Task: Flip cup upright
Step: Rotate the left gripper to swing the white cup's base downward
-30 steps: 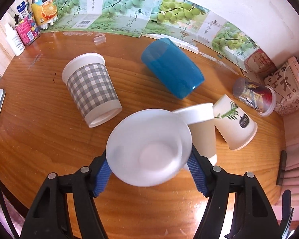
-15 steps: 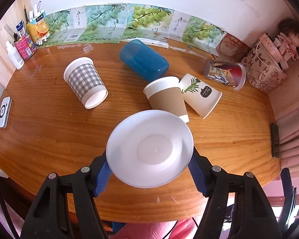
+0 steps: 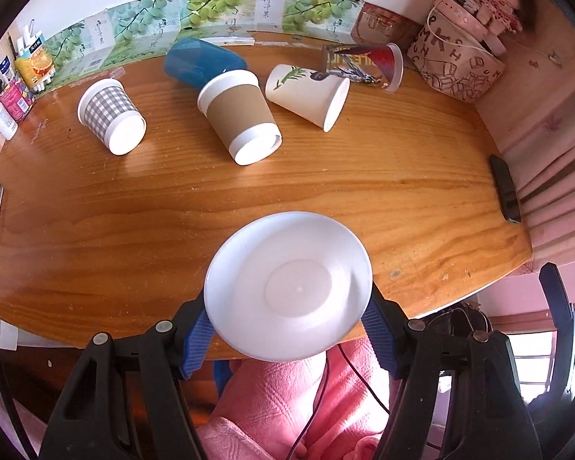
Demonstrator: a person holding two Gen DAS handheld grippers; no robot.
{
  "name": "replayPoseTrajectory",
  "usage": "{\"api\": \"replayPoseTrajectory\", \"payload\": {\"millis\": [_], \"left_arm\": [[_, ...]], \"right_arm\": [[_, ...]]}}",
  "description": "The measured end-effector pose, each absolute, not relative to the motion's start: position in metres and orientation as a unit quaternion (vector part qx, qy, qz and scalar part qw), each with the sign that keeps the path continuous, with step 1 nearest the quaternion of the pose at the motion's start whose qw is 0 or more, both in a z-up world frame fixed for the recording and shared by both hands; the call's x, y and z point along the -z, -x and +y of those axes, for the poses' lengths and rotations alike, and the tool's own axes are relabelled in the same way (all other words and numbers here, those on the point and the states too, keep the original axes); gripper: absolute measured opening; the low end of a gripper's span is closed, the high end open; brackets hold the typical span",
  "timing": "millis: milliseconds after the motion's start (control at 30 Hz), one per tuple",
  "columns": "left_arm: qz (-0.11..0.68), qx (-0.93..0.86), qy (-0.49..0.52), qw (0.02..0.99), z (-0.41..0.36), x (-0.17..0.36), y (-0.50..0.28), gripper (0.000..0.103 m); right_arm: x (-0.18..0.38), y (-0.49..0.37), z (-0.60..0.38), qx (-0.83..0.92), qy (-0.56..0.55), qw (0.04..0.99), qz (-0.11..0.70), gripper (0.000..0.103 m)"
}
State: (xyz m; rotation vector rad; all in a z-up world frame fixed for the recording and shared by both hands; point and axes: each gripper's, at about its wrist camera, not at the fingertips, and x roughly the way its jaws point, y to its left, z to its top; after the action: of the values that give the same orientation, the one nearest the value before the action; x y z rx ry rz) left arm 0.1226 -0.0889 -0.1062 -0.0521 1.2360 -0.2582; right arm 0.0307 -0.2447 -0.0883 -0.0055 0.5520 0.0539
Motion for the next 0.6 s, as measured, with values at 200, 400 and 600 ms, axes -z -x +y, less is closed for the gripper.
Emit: {"api": "replayPoseTrajectory", "payload": {"millis": [200,400,600], "left_arm": [[0.596,0.143,0.020,0.790,-0.102,0.119,-0.116,0.072],[0.606,0.149,0.013,0.781,-0.108,0.129,-0.121,0.072],[0.616,0.149,0.016,0.773,-0.106,0.141,-0.138,0.073]], "right_arm": [[0.092,-0.022,-0.245,-0.025,0.015,0.959,0.281,0.103],[0.096,-0.025,-0.245,-0.022,0.027,0.956,0.291,0.103],[0.103,-0.039,-0.245,-0.026,0.031,0.952,0.304,0.103]]}}
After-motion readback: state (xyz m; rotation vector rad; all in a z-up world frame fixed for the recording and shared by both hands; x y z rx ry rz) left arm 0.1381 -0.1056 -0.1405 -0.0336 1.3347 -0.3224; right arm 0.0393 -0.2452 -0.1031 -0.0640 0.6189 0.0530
